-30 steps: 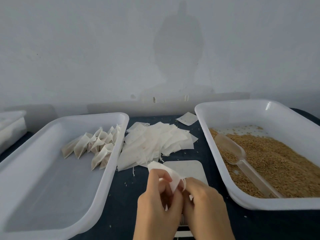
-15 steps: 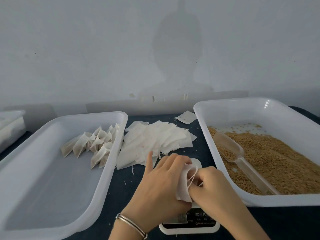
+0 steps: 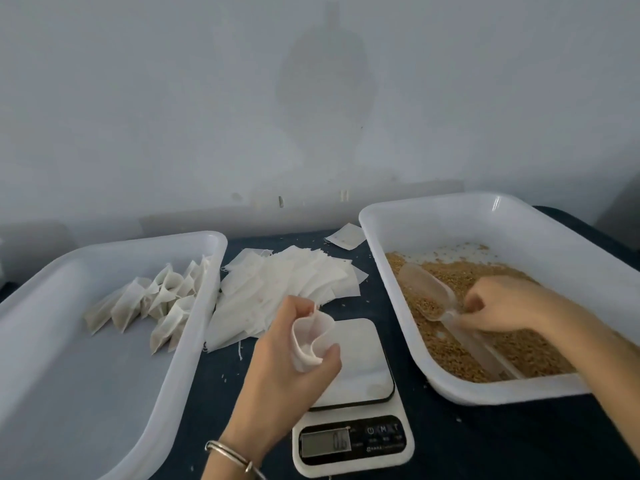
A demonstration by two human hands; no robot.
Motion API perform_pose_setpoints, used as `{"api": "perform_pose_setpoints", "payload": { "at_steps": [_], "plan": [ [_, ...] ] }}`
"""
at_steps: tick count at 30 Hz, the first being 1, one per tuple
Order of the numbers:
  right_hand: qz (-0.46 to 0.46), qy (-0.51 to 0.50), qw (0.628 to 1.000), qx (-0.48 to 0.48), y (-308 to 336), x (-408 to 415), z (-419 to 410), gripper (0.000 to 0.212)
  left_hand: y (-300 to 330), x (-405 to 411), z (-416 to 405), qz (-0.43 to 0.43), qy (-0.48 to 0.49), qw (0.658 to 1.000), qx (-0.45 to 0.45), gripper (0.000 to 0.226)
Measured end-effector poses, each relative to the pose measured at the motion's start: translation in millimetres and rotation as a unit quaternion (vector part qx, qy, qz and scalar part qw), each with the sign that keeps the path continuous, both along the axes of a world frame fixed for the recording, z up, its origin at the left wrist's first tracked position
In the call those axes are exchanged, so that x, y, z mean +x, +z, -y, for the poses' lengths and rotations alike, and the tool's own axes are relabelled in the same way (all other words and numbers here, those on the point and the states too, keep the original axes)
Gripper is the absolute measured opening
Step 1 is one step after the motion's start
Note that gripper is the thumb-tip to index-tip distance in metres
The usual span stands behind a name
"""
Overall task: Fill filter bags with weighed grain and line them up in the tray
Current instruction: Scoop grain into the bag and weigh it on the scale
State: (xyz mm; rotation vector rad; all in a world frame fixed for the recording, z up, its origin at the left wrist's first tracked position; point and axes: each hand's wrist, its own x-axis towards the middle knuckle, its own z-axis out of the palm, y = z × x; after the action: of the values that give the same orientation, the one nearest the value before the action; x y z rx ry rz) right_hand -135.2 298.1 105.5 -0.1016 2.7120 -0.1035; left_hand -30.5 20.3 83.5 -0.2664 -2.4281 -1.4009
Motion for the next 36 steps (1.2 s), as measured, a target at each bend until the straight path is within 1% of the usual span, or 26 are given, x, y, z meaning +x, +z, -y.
{"api": "perform_pose_setpoints", "payload": {
  "at_steps": [1, 3, 5, 7, 8, 11, 13, 14, 16, 17, 18, 20, 23, 26, 30, 32, 36],
  "plan": [
    [0.027, 0.005, 0.999, 0.023, -10, -3, 2, 0.037, 0, -1, -1, 0.004, -0.002, 1.0, 0.006, 0.031],
    [0.0, 0.026, 0.999, 0.045, -27, -6, 8, 0.032, 0, -2, -3, 0.011, 0.0, 1.0, 0.017, 0.029],
    [-0.015, 0.027, 0.999, 0.04, -32, -10, 7, 0.026, -1, -2, -5, 0.018, 0.001, 1.0, 0.023, 0.03],
    [-0.013, 0.004, 1.0, 0.019, -24, -14, -3, 0.012, -2, 0, -5, 0.025, -0.001, 0.999, 0.025, 0.032],
    [-0.027, 0.002, 0.999, 0.019, -15, -18, -12, 0.008, -2, 1, -4, 0.028, -0.005, 0.999, 0.028, 0.033],
    [-0.082, 0.007, 0.994, 0.075, 13, -30, -59, 0.037, -5, 2, -1, 0.034, -0.016, 0.999, 0.037, 0.035],
    [-0.091, -0.019, 0.983, 0.158, 29, -36, -93, 0.041, -6, 2, -1, 0.032, -0.02, 0.998, 0.044, 0.037],
    [-0.074, -0.042, 0.979, 0.187, 34, -37, -107, 0.046, -6, 2, -1, 0.03, -0.022, 0.998, 0.048, 0.038],
    [-0.004, -0.072, 0.98, 0.185, 38, -36, -122, 0.059, -6, 2, -4, 0.026, -0.029, 0.998, 0.05, 0.039],
    [0.024, -0.071, 0.982, 0.175, 38, -35, -123, 0.062, -6, 2, -5, 0.027, -0.033, 0.998, 0.053, 0.04],
    [0.051, -0.065, 0.984, 0.158, 38, -34, -123, 0.059, -6, 2, -7, 0.029, -0.036, 0.997, 0.056, 0.041],
    [0.1, -0.048, 0.988, 0.11, 36, -30, -120, 0.048, -6, 2, -8, 0.035, -0.036, 0.997, 0.057, 0.041],
    [0.168, 0.01, 0.985, 0.042, 30, -26, -110, 0.043, -6, 2, -8, 0.04, -0.034, 0.997, 0.053, 0.039],
    [0.216, 0.042, 0.973, -0.068, 11, -25, -98, 0.039, -5, 2, -7, 0.041, -0.031, 0.998, 0.048, 0.036],
    [0.207, 0.026, 0.961, -0.181, -17, -22, -95, 0.034, -7, 4, -7, 0.047, -0.02, 0.998, 0.046, 0.033],
    [0.206, 0.02, 0.956, -0.209, -24, -20, -101, 0.034, -8, 4, -7, 0.052, -0.019, 0.997, 0.047, 0.033],
    [0.17, -0.002, 0.951, -0.257, -26, -12, -120, 0.061, -9, 3, -8, 0.052, -0.02, 0.997, 0.051, 0.032]
  ]
}}
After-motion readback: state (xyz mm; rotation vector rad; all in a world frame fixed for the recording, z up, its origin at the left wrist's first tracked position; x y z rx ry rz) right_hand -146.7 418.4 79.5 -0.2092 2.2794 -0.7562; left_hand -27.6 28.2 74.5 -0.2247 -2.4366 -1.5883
